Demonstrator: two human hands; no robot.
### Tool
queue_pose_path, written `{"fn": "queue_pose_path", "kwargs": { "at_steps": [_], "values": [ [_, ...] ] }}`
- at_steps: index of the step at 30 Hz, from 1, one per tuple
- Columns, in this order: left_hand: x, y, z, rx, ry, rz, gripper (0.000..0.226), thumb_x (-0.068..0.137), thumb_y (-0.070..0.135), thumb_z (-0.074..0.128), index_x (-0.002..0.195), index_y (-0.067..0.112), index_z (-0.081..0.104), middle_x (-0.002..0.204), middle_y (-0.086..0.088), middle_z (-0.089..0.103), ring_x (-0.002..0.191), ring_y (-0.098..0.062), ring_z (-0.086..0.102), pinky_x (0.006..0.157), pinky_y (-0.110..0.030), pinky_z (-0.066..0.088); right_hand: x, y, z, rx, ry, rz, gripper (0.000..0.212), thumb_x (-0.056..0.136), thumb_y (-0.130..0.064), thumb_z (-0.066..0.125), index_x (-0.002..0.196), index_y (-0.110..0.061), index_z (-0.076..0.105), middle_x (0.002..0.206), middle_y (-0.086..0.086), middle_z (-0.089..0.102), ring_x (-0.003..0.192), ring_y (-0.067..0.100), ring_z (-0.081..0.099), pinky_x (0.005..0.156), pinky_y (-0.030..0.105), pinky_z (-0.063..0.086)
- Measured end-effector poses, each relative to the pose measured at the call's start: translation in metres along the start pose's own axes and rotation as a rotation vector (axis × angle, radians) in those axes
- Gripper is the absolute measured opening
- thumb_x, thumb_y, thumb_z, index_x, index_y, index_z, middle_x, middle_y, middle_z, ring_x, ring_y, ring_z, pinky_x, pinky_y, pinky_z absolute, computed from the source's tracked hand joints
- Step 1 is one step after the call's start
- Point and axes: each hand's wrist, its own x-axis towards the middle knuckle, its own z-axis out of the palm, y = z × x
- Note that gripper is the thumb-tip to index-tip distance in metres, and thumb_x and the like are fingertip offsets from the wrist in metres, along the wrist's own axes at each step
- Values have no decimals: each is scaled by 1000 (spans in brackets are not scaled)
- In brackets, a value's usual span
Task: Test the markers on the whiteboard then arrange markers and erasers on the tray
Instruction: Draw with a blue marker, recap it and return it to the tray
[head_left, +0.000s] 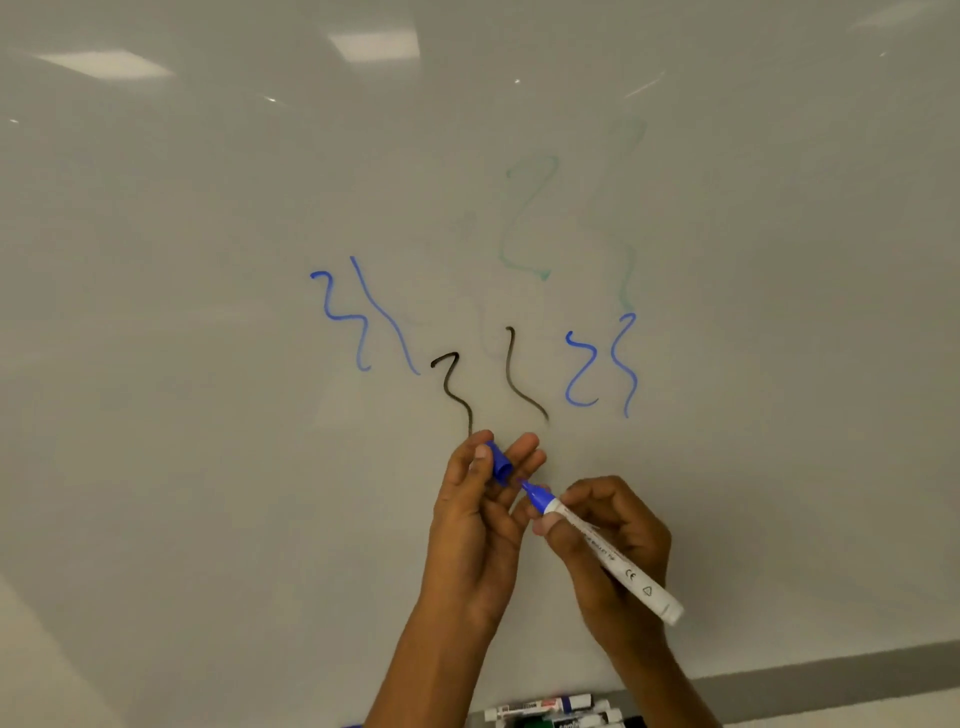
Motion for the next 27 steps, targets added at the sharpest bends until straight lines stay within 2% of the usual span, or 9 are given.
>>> {"fn": "queue_pose_path", "kwargs": {
  "at_steps": [2, 4, 7, 10, 13, 16, 20, 25, 27],
  "values": [
    [-5, -3, -10, -30, 30, -16, 13, 97, 19, 48, 99, 14, 60, 106, -18, 74, 96, -25, 73, 73, -35, 61, -9, 5, 6, -47, -33, -28, 12, 75, -27, 73, 82, -28, 64, 76, -16, 71, 63, 10, 70, 55, 21, 55],
    [-9, -4, -21, -46, 65, -13, 12, 95, 18, 50, 96, 13, 61, 102, -18, 74, 91, -24, 74, 71, -33, 61, -18, 10, 10, -60, -41, -15, 11, 75, -28, 74, 80, -27, 64, 71, -16, 69, 56, 9, 66, 50, 21, 53],
    [-16, -4, -35, -32, 104, 4, 11, 92, 18, 54, 96, 11, 62, 95, -17, 74, 87, -24, 73, 78, -34, 59, -30, 19, 19, -96, -72, 0, 14, 77, -33, 76, 79, -24, 66, 69, -14, 69, 52, 9, 64, 45, 23, 51],
    [-23, -7, -51, 9, 166, 19, 9, 93, 16, 55, 93, 11, 63, 88, -16, 73, 84, -23, 72, 83, -37, 58, -44, 28, 29, -135, -111, 5, 25, 81, -40, 74, 81, -16, 69, 70, -12, 70, 57, 7, 68, 51, 17, 53],
    [-29, -10, -73, 43, 243, 38, 10, 96, 15, 53, 91, 9, 61, 82, -18, 70, 80, -26, 70, 90, -47, 53, -63, 39, 40, -208, -187, -7, 26, 82, -38, 73, 83, -12, 71, 76, -15, 69, 66, -1, 68, 59, 11, 52],
    [-31, -15, -95, 61, 341, 45, 11, 96, 12, 52, 89, 8, 60, 72, -17, 67, 73, -26, 69, 84, -45, 56, -83, 54, 49, -223, -252, -4, 28, 85, -45, 70, 88, -17, 68, 83, -15, 69, 74, -7, 67, 65, 10, 53],
    [-29, -17, -118, 72, 440, 47, 10, 97, 8, 51, 91, 7, 59, 67, -17, 65, 68, -28, 69, 73, -40, 60, -101, 77, 58, -253, -300, -63, 31, 86, -44, 71, 87, -13, 68, 84, -3, 74, 77, -3, 68, 67, 12, 55],
    [-22, -20, -135, 86, 519, 38, 11, 97, 8, 52, 90, 7, 61, 70, -16, 67, 67, -29, 70, 86, -51, 55, -104, 90, 64, -263, -360, -63, 39, 87, -45, 71, 84, -6, 71, 82, -1, 74, 71, 0, 68, 60, 17, 57],
    [-20, -20, -144, 93, 556, 21, 11, 96, 8, 53, 88, 7, 60, 71, -14, 66, 65, -26, 69, 87, -51, 54, -102, 93, 64, -276, -420, -46, 36, 88, -50, 68, 89, -14, 69, 81, -4, 73, 69, -6, 65, 56, 16, 56]
  ]
}}
